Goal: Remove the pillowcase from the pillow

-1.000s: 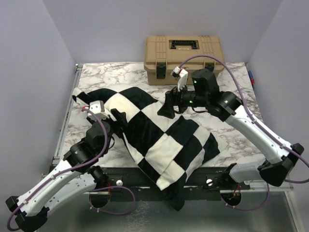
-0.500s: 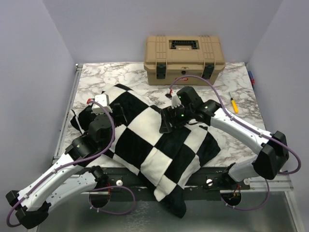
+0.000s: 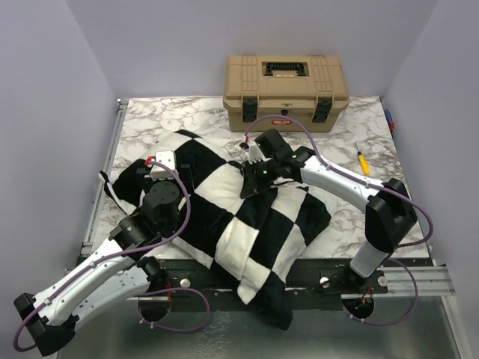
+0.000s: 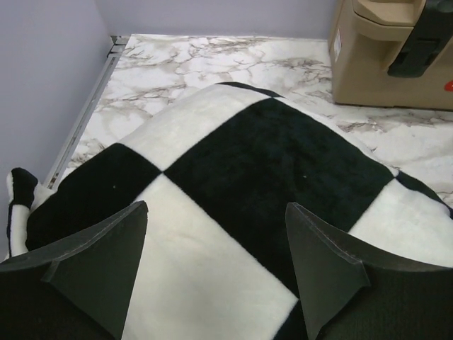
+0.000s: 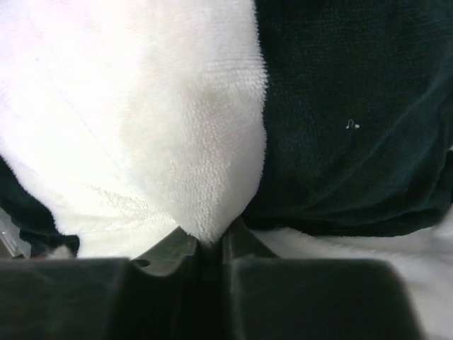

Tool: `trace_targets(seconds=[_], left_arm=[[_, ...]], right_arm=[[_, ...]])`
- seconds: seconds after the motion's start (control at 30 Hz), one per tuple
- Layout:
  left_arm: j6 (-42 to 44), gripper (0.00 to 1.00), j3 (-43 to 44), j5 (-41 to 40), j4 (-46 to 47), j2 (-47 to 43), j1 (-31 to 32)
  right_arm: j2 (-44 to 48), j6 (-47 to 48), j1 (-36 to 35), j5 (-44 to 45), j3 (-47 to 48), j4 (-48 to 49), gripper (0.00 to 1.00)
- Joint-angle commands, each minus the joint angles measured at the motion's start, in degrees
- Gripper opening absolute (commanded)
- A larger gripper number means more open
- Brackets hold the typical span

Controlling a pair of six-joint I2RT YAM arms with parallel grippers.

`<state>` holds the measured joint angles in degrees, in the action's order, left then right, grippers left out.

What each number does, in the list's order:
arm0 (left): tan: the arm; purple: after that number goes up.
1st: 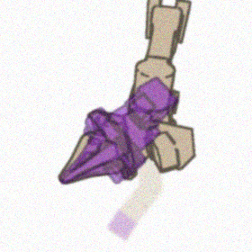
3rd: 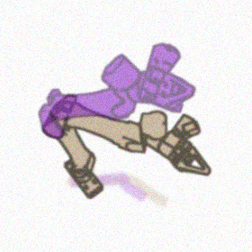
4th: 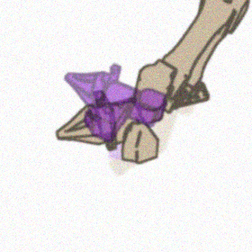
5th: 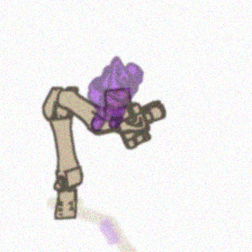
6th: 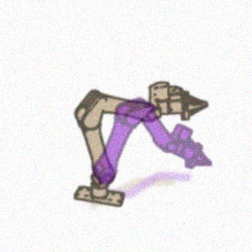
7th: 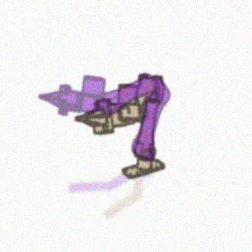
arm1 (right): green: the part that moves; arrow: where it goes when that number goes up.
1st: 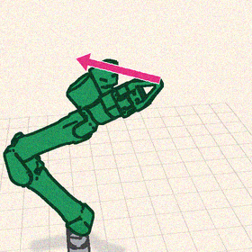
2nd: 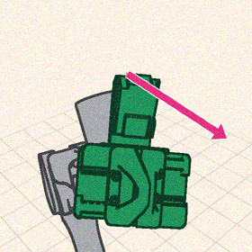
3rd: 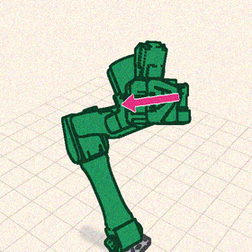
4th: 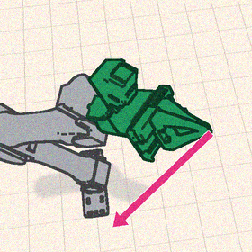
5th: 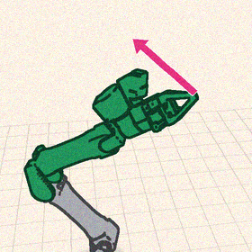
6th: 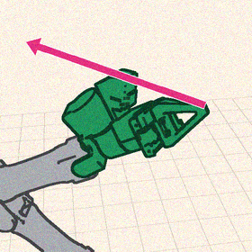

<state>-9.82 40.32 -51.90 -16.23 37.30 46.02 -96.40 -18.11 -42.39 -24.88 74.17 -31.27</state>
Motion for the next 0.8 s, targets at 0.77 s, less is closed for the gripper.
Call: trace_targets(seconds=[0.77], left_arm=[[1.8, 0.80, -1.9, 5.8, 3.3, -4.6, -1.8]], right_arm=[[-24.4, -11.7, -1.2, 34.4, 33.4, 15.6, 0.00]])
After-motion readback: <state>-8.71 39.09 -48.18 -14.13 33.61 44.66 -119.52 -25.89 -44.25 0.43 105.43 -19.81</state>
